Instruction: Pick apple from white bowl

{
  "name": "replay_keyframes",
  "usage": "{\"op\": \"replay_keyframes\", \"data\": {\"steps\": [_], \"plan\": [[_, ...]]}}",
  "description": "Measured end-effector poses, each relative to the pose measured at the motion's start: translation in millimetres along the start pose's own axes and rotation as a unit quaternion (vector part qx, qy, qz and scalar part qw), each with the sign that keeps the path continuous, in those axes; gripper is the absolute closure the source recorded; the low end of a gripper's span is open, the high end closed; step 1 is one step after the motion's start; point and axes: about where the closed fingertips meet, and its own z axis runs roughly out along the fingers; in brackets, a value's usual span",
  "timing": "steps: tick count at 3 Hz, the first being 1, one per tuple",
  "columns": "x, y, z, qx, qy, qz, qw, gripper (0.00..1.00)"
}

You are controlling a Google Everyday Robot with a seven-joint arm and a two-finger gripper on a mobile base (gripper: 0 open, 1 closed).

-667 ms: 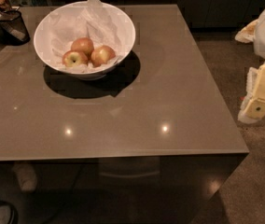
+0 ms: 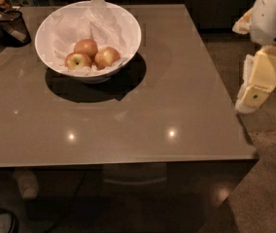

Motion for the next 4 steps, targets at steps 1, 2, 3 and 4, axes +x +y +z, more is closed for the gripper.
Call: {"op": "replay_keyframes", "data": {"steps": [1, 2, 3, 4], "plan": [[-23, -13, 2, -0.012, 0.001, -0.025, 0.9996, 0.00], [-28, -16, 0, -0.003, -0.004, -0.027, 0.9996, 0.00], [-33, -18, -3, 0.011, -0.015, -0.031, 0.9994, 0.00], [-66, -35, -2, 0.019, -0.034, -0.037, 0.9986, 0.00]]}}
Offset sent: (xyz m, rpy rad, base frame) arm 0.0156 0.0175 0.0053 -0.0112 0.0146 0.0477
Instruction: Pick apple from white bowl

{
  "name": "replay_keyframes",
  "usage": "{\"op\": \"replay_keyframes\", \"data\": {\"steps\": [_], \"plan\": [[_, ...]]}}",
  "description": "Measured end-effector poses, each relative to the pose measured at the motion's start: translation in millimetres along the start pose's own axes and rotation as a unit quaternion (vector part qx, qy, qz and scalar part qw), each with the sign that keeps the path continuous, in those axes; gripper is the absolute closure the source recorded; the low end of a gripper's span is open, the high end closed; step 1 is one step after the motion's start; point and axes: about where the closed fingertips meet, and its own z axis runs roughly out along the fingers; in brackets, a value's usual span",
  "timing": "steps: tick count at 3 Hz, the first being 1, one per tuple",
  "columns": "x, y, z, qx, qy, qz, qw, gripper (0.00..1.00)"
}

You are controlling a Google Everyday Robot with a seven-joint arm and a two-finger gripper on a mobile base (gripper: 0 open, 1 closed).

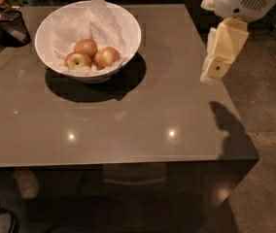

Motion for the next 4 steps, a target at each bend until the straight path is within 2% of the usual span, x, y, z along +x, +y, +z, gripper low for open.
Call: {"op": "replay_keyframes", "data": {"steps": [1, 2, 4], "plan": [[-58, -33, 13, 0.008, -0.011, -0.034, 0.9993, 0.00], [-60, -37, 15, 0.012, -0.016, -0.029, 0.9994, 0.00], [-112, -68, 36, -0.003, -0.061, -0.039, 0.9974, 0.04]]}}
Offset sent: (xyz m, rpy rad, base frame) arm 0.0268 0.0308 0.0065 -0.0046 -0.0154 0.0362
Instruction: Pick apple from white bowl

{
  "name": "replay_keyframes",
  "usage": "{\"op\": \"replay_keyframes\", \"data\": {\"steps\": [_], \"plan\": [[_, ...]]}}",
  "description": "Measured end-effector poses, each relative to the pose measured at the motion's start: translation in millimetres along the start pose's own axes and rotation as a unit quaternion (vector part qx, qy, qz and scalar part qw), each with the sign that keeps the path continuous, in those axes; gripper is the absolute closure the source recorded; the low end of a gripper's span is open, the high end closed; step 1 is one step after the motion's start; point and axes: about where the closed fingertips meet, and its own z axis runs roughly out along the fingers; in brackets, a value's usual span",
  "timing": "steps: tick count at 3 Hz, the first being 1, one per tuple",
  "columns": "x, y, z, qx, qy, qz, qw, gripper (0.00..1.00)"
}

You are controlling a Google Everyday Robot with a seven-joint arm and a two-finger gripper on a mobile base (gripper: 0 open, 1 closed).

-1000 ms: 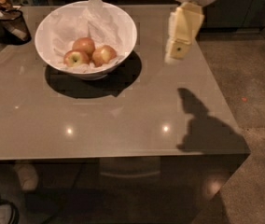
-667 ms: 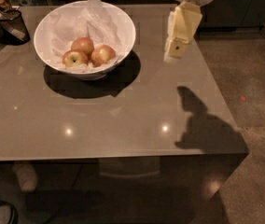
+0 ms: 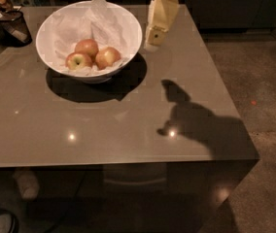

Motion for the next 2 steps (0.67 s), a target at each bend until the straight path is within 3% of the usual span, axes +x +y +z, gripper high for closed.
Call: {"op": "replay_keyframes", "data": {"steps": [1, 2], "plan": [[-14.8, -12.0, 11.0, -0.010, -0.007, -0.004, 0.9999, 0.20], [-24.4, -20.0, 18.8, -0.016, -0.010, -0.007, 0.9998, 0.17]]}}
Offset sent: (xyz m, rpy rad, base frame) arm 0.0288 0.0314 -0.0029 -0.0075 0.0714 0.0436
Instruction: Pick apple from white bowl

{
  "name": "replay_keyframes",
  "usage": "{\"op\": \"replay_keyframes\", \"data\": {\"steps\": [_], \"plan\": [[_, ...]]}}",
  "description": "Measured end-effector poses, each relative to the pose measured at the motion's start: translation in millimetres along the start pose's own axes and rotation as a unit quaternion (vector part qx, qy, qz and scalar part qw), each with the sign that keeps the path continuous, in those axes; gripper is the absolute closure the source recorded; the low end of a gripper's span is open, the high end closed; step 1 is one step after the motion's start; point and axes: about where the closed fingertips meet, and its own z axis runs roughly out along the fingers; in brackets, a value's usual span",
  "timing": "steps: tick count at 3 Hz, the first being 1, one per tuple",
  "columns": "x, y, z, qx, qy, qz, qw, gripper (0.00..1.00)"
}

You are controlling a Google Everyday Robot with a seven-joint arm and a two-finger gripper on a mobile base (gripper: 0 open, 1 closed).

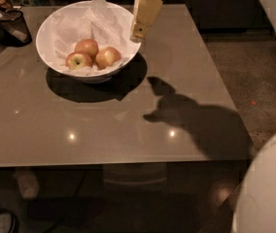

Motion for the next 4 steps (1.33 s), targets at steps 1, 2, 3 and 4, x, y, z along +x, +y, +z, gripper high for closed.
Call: {"op": "replay_keyframes", "data": {"steps": [1, 2, 3, 4], "plan": [[-7, -5, 9, -0.009, -0.003, -0.002, 1.0000, 0.12], [-21, -6, 28, -0.028, -0.001, -0.015, 0.9995, 0.11], [-35, -9, 49, -0.047, 0.003, -0.030, 0.9984, 0.20], [-47, -10, 66, -0.062, 0.004, -0.045, 0.9970, 0.12]]}}
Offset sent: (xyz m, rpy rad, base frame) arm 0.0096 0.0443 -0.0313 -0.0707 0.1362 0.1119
